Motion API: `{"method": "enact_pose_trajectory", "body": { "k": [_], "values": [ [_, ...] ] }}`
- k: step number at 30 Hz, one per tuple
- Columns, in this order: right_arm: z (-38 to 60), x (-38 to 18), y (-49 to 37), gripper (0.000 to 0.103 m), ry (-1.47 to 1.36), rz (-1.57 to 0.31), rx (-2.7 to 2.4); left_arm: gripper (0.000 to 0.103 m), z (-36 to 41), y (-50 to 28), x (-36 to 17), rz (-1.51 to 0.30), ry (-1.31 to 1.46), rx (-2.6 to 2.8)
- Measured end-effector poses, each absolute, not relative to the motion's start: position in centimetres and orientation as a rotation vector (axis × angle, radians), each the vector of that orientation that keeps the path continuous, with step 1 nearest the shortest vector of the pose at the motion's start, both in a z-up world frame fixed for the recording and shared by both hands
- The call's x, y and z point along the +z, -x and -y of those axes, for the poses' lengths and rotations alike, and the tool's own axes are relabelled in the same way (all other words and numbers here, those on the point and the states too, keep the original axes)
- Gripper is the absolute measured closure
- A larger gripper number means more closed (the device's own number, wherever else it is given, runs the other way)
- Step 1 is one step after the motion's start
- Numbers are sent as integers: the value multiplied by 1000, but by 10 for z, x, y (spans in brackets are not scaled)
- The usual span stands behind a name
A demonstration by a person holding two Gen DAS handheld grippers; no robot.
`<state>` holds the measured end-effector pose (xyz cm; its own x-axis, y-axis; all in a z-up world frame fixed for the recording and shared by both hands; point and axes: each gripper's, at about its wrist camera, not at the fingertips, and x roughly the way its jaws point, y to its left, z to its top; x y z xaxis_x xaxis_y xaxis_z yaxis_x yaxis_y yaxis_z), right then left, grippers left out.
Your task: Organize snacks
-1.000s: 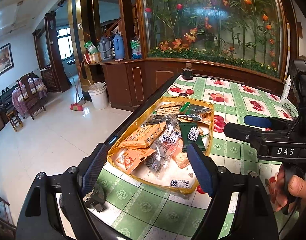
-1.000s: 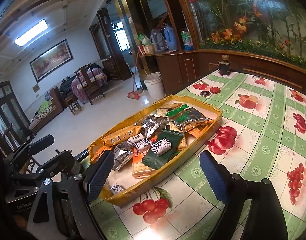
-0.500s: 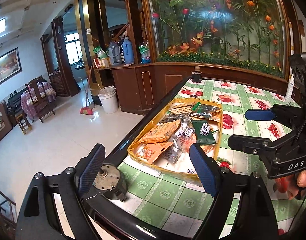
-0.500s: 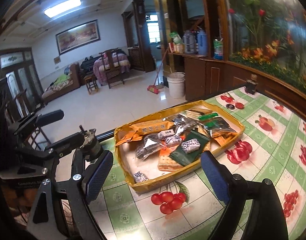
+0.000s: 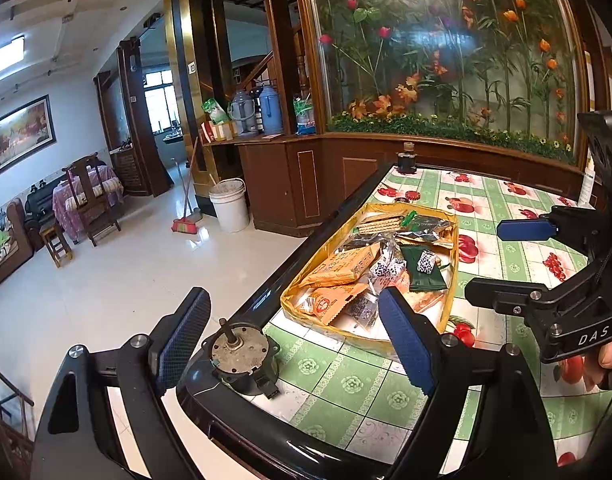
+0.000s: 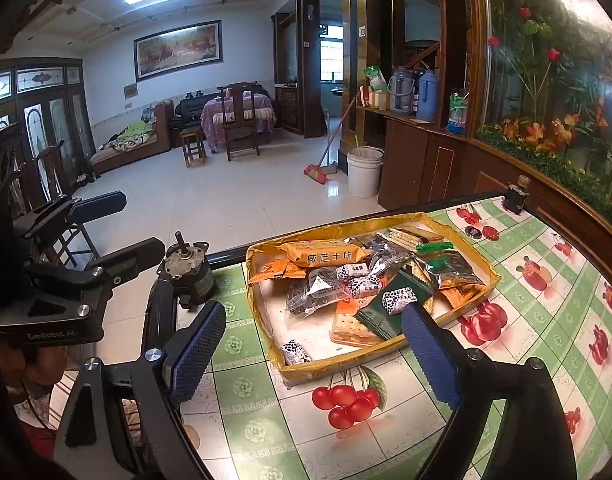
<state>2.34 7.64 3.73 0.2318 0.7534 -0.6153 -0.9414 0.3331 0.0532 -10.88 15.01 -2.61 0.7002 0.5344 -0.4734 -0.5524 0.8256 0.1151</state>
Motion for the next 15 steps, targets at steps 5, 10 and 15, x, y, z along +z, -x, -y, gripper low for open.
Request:
{"method": "enact_pose_trajectory", "body": {
  "k": [5, 10, 15],
  "values": [
    [-79, 40, -25, 12, 355, -606, 1209, 16, -154, 110, -25, -508, 65, 619],
    [-83, 41, -24, 12, 359, -601, 1215, 16, -155, 117, -21, -438, 44, 690],
    [-86, 40, -24, 12, 359, -603, 1226, 16, -159, 116, -20, -445, 54, 670]
  ]
}}
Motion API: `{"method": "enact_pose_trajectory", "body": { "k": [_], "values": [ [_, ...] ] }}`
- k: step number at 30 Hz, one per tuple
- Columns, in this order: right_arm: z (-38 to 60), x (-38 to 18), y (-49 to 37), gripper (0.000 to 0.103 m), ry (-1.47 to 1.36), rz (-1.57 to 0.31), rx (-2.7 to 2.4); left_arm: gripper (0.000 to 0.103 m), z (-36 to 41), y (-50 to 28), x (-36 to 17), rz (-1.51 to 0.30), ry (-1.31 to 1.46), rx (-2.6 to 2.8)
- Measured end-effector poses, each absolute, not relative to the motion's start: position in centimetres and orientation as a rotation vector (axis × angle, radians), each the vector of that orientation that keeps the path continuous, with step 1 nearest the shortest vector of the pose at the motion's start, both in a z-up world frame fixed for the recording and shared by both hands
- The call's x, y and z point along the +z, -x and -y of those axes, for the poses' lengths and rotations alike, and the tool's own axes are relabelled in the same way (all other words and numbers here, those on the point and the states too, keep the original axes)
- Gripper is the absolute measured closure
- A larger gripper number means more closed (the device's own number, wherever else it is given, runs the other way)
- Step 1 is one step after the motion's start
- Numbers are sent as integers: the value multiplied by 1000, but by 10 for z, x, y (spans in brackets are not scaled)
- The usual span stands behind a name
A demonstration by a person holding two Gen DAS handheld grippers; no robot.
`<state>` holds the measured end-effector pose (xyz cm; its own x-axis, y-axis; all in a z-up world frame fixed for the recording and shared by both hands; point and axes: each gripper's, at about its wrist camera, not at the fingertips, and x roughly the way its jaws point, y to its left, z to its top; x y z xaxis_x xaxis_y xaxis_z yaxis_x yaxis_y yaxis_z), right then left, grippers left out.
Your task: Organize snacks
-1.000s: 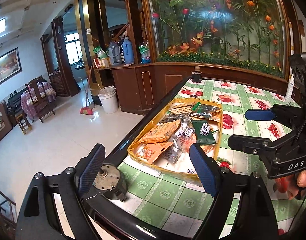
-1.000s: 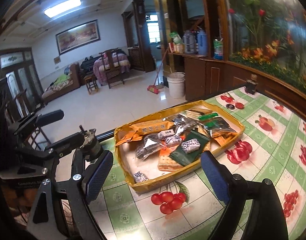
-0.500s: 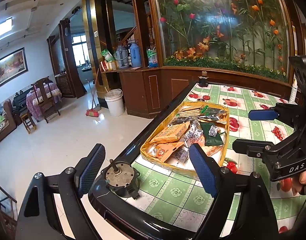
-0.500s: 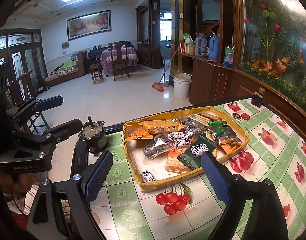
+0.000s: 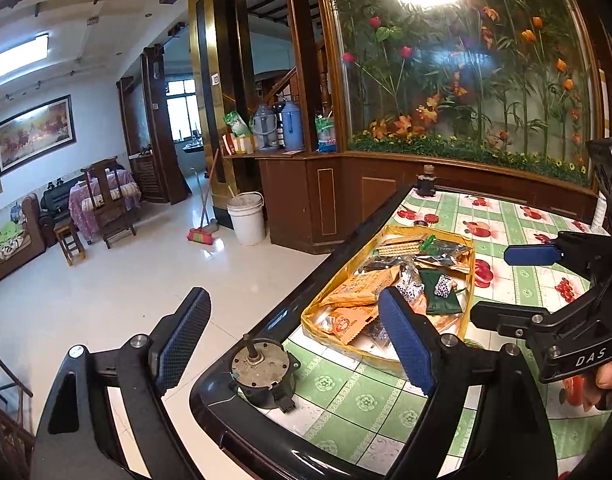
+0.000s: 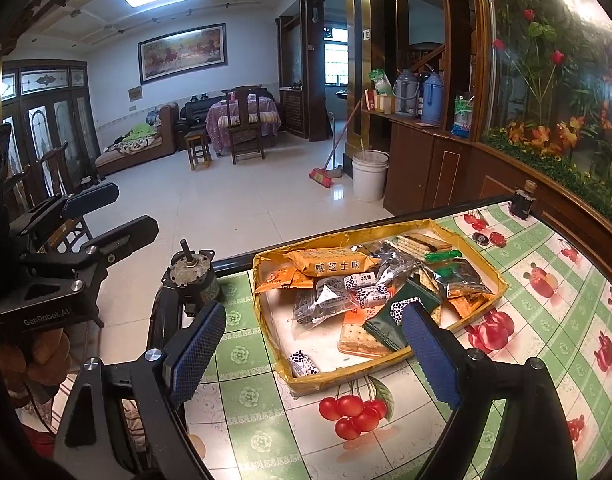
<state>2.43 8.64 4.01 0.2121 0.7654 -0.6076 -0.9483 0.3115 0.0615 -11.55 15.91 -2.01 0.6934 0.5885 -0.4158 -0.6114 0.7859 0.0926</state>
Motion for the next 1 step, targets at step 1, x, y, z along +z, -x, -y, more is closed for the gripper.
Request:
{"method": "enact_pose_trajectory", "body": {
  "k": [1],
  "values": [
    [-87, 40, -24, 12, 360, -604, 1226, 16, -160, 115, -20, -451, 63, 662]
  ]
}}
